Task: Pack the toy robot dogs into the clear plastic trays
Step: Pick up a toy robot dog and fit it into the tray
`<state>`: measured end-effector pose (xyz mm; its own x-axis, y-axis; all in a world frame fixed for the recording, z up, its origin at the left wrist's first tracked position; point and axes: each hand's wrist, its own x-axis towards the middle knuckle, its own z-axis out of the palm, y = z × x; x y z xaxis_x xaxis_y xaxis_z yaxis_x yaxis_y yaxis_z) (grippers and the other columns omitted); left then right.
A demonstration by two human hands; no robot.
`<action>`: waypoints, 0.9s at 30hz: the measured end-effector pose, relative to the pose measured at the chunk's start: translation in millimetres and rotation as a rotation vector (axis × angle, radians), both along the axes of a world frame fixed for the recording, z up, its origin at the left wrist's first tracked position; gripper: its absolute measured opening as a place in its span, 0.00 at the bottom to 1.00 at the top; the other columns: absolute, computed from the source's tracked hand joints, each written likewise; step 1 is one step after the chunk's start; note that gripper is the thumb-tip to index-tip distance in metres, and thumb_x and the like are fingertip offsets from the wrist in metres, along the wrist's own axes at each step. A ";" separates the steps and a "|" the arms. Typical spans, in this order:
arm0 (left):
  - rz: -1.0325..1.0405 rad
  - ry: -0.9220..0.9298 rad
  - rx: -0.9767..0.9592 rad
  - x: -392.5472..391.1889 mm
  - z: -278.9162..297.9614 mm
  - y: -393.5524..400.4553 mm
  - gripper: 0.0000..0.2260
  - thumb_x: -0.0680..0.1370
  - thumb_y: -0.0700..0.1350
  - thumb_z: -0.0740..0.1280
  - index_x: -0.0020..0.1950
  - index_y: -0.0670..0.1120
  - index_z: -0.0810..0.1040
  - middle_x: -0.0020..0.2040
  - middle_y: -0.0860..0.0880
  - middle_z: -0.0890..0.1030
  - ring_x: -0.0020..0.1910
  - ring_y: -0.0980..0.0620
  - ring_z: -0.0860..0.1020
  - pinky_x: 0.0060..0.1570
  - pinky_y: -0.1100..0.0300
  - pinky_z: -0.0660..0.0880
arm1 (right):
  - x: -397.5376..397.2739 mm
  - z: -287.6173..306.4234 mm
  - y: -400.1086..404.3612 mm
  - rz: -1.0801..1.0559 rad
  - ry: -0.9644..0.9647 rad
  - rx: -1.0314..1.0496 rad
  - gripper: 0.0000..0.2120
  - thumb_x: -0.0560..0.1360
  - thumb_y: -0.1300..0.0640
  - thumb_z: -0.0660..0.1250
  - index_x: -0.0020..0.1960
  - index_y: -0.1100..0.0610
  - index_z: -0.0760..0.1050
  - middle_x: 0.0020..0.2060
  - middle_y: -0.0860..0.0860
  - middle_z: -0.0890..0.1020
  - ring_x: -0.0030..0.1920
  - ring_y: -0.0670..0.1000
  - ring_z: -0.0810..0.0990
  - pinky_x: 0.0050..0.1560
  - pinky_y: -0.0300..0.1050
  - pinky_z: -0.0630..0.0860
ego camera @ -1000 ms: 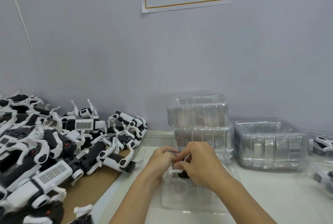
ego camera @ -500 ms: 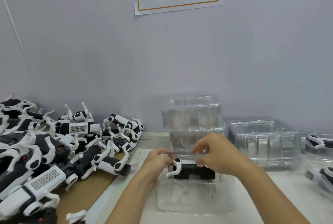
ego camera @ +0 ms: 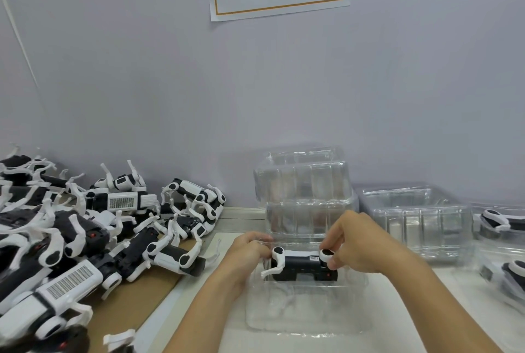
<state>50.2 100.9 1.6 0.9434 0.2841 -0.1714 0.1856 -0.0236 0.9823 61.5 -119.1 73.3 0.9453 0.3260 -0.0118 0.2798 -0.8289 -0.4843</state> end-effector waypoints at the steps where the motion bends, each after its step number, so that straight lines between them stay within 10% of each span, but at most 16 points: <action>1: -0.001 0.002 -0.004 -0.1 -0.1 0.0 0.14 0.72 0.31 0.66 0.52 0.44 0.82 0.54 0.43 0.84 0.57 0.43 0.81 0.56 0.49 0.78 | -0.4 0.3 0.4 0.000 0.008 0.004 0.13 0.67 0.58 0.81 0.49 0.49 0.85 0.41 0.41 0.84 0.45 0.42 0.82 0.55 0.44 0.80; 13: -0.004 -0.012 -0.005 -1.0 0.0 -0.2 0.14 0.72 0.30 0.66 0.52 0.44 0.82 0.54 0.43 0.84 0.58 0.43 0.81 0.60 0.46 0.76 | -4.4 -1.5 13.6 0.110 -0.109 -0.092 0.16 0.74 0.45 0.73 0.60 0.45 0.79 0.57 0.44 0.78 0.59 0.48 0.77 0.62 0.48 0.75; 27: -0.048 -0.115 -0.001 -5.0 3.6 -1.5 0.18 0.69 0.26 0.62 0.50 0.43 0.82 0.49 0.43 0.85 0.44 0.49 0.79 0.44 0.58 0.73 | -8.0 -29.1 45.0 0.313 -0.136 0.198 0.11 0.73 0.42 0.73 0.55 0.37 0.82 0.45 0.40 0.78 0.45 0.38 0.75 0.41 0.30 0.67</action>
<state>45.2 99.4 5.2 0.9693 0.2380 -0.0618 0.0706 -0.0288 0.9971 53.5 -74.0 44.2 0.7886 0.5819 0.1987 0.5767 -0.5878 -0.5674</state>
